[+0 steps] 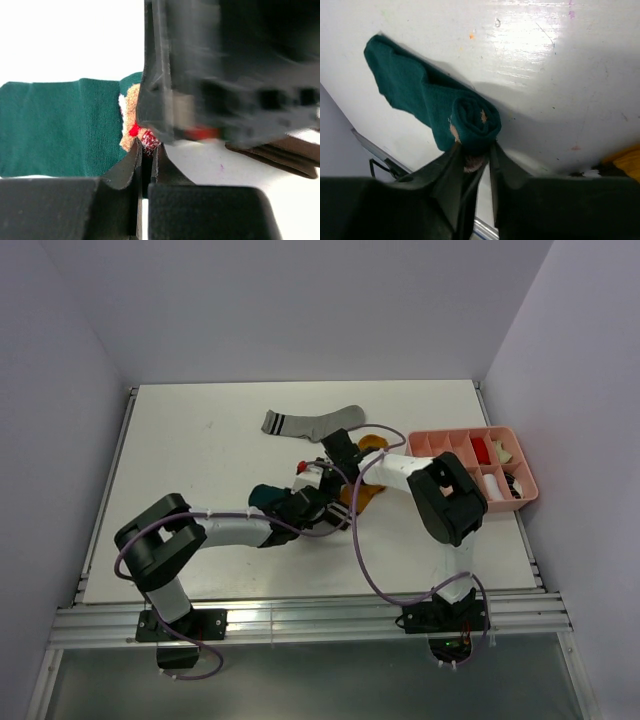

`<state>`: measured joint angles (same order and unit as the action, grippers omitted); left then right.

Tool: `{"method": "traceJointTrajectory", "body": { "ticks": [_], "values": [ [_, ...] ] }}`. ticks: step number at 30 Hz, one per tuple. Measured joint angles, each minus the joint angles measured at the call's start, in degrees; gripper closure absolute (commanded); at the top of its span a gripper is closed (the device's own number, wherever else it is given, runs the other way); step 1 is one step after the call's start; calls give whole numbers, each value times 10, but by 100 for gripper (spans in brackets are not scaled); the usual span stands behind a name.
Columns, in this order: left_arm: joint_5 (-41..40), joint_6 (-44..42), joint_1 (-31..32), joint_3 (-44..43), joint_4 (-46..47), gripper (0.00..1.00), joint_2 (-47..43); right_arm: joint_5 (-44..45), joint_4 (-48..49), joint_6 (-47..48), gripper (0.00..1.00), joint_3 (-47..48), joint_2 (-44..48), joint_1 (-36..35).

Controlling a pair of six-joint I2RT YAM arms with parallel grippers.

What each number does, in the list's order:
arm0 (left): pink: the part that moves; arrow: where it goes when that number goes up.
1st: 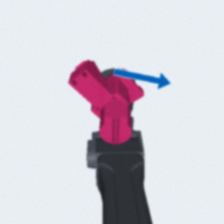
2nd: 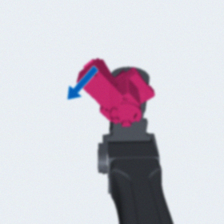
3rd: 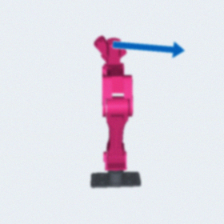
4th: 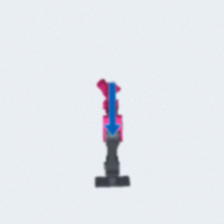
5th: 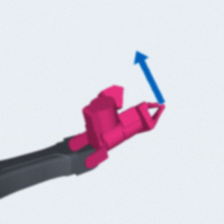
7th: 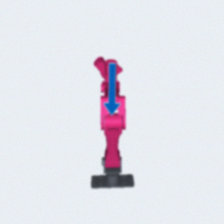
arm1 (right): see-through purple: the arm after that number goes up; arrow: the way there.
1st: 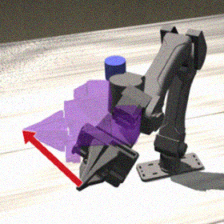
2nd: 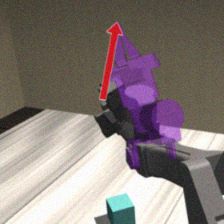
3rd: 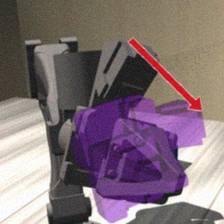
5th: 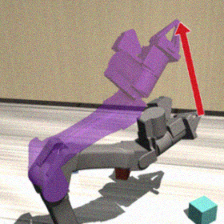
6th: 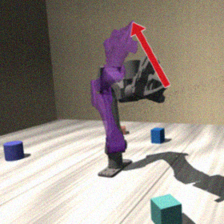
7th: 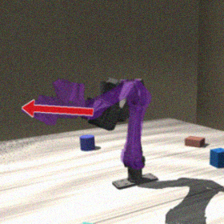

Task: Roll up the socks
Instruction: Roll the sock at the center of the board.

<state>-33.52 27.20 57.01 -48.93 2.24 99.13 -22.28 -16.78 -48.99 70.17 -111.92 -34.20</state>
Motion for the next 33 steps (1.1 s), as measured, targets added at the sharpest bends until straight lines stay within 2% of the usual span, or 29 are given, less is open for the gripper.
{"method": "traceJointTrajectory", "body": {
  "ticks": [3,8,14,24,33],
  "values": [
    [61,17,-33,15,12,99,-21,1,31,-9,51,-30,25,6],
    [180,53,-105,53,55,99,-53,8,80,-30,38,-77,91,35],
    [312,102,-185,107,111,99,-85,15,153,-44,36,-120,140,55],
    [508,224,-329,220,249,99,-104,0,235,-47,38,-153,117,33],
    [587,313,-381,278,358,99,-81,-11,280,-47,38,-145,54,-10]
  ]
}}
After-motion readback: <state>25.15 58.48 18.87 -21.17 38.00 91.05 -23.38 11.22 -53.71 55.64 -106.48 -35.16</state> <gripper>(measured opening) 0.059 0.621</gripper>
